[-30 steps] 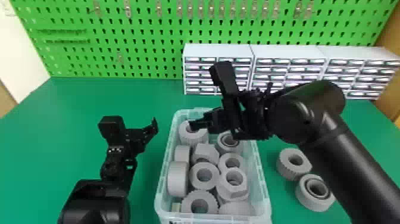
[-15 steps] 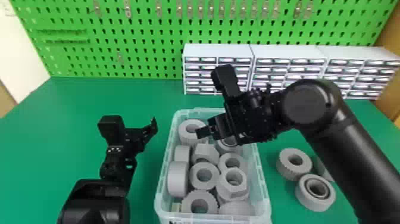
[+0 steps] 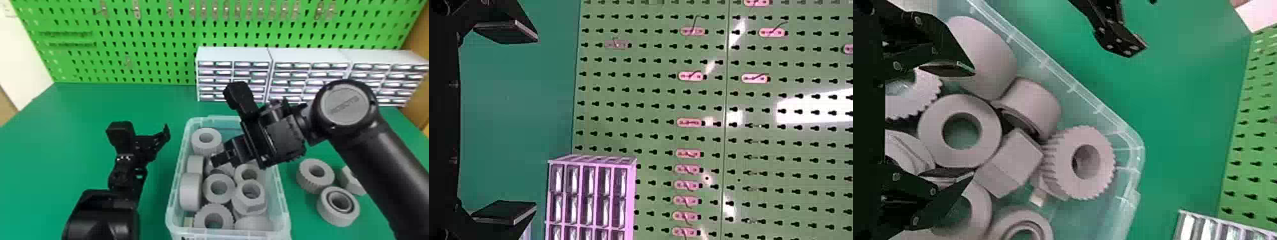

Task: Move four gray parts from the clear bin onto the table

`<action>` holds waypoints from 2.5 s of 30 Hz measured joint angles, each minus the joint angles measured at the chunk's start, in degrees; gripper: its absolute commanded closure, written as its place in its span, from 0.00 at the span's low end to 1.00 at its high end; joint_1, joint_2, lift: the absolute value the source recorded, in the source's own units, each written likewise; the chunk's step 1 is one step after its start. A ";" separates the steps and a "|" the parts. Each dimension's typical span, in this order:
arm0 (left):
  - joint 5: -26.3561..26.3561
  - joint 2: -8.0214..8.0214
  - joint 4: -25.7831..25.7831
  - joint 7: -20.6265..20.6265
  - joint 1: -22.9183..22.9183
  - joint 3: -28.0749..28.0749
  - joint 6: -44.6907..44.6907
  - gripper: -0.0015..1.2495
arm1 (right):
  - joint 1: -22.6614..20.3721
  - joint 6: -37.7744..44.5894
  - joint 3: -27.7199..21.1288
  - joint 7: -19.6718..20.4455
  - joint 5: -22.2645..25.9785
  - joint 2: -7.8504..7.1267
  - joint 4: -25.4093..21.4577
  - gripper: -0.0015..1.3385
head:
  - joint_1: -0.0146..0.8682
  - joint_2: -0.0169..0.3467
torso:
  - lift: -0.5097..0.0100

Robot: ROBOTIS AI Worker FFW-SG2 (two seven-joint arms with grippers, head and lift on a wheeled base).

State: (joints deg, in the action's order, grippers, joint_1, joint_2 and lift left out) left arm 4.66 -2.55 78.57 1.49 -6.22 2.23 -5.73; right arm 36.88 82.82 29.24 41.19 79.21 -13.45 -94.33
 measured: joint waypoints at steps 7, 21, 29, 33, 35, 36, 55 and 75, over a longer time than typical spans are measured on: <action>-0.01 -0.01 0.00 0.00 -0.30 -0.73 0.02 0.08 | -0.13 1.05 1.40 5.02 6.40 -0.82 1.21 0.40 | 0.80 0.24 | 0.88; 0.01 -0.13 0.01 0.00 -0.25 -1.06 -0.07 0.08 | -0.28 5.74 -0.11 9.23 11.32 -2.17 4.21 0.40 | 0.80 0.24 | 0.88; 0.64 -0.83 0.09 0.00 -0.54 -0.87 -0.07 0.08 | -0.09 6.88 -0.23 9.37 11.62 -2.30 5.51 0.40 | 0.80 0.24 | 0.88; 0.70 -0.98 0.10 0.00 -0.61 -0.82 -0.07 0.08 | -0.37 7.14 0.10 9.43 12.18 -2.45 5.83 0.40 | 0.80 0.24 | 0.88; 0.74 -0.99 0.10 0.00 -0.60 -0.86 -0.07 0.08 | -0.52 7.16 0.28 9.44 12.34 -2.57 5.93 0.40 | 0.80 0.24 | 0.88; 0.78 -1.00 0.10 0.00 -0.60 -0.89 -0.07 0.08 | -0.63 7.17 0.36 9.44 12.40 -2.64 6.05 0.40 | 0.80 0.24 | 0.88; 0.79 -1.14 0.09 0.01 -1.14 -0.50 -0.07 0.08 | -1.34 7.18 1.08 11.68 12.46 -2.68 10.19 0.40 | 0.80 0.24 | 0.88; 0.87 -1.14 0.09 0.04 -1.52 -0.21 -0.07 0.08 | -1.55 6.87 1.44 11.81 12.02 -2.49 11.66 0.42 | 0.80 0.24 | 0.88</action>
State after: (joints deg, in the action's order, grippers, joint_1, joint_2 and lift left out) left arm 5.53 -3.69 78.66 1.53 -7.74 2.02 -5.80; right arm 35.33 89.70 30.67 53.00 91.23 -15.94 -82.67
